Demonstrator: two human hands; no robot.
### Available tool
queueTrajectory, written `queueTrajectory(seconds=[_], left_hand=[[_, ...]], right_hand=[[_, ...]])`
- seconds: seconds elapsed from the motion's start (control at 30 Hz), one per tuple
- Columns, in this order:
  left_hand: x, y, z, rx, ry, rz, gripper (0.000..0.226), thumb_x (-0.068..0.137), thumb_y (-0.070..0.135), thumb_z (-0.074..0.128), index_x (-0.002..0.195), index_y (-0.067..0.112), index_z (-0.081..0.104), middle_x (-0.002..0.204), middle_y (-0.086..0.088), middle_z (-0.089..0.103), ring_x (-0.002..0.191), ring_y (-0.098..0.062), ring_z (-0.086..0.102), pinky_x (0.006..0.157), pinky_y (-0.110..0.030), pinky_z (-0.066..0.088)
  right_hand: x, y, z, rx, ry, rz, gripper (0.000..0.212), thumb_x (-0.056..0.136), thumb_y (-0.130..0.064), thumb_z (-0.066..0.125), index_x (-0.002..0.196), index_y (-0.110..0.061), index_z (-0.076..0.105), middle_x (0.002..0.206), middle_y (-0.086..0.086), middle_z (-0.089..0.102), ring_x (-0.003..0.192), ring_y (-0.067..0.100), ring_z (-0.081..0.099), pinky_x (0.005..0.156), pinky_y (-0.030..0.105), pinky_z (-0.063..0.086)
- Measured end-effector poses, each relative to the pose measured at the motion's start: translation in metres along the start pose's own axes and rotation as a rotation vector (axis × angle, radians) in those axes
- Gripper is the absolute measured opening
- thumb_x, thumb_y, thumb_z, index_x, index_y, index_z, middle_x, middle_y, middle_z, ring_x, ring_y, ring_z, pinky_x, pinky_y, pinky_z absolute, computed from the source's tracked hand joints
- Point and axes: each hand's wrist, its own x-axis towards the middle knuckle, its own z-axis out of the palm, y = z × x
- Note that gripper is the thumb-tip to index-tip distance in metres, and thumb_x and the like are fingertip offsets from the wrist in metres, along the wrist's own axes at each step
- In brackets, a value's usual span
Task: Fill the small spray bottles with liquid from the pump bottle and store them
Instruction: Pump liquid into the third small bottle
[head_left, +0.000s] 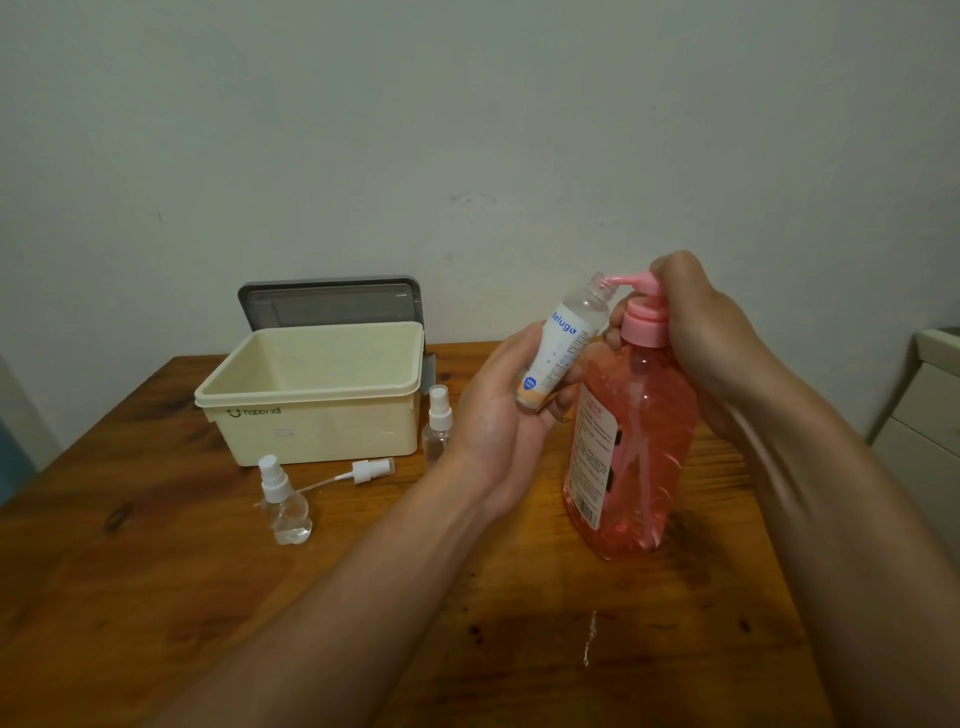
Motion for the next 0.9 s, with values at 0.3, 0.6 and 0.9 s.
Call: queueTrajectory(seconds=[0.3,0.6,0.9], left_hand=[[0.0010,0.0003,0.0021,-0.002,-0.010,0.003,0.032,0.098,0.029,0.049,0.118,0.007,0.061,0.085,-0.001,0.068,0.075,-0.010,0.060,0.069,-0.022,0.048],[-0.0010,-0.0014,0.0010,-0.016,0.005,-0.001,0.030,0.098,0.026,0.049,0.116,0.006,0.061,0.083,-0.001,0.068,0.073,-0.010,0.060,0.066,-0.021,0.049],[0.0002,0.0005,0.0022,-0.036,0.003,0.001,0.029,0.097,0.026,0.051,0.115,0.006,0.061,0.083,-0.003,0.068,0.073,-0.011,0.060,0.064,-0.020,0.050]], right_hand=[[-0.0003,-0.0011,0.0002,0.010,-0.010,0.020,0.057,0.094,-0.053,0.033,0.067,-0.012,0.060,0.058,0.007,0.061,0.051,0.019,0.050,0.057,0.030,0.041],[-0.0008,0.0005,0.0010,-0.005,0.016,-0.002,0.049,0.095,-0.043,0.033,0.067,-0.013,0.060,0.058,0.005,0.063,0.050,0.017,0.050,0.056,0.030,0.041],[-0.0011,-0.0018,0.0004,0.016,0.007,0.006,0.048,0.094,-0.042,0.033,0.068,-0.011,0.059,0.058,0.006,0.061,0.047,0.016,0.049,0.054,0.028,0.041]])
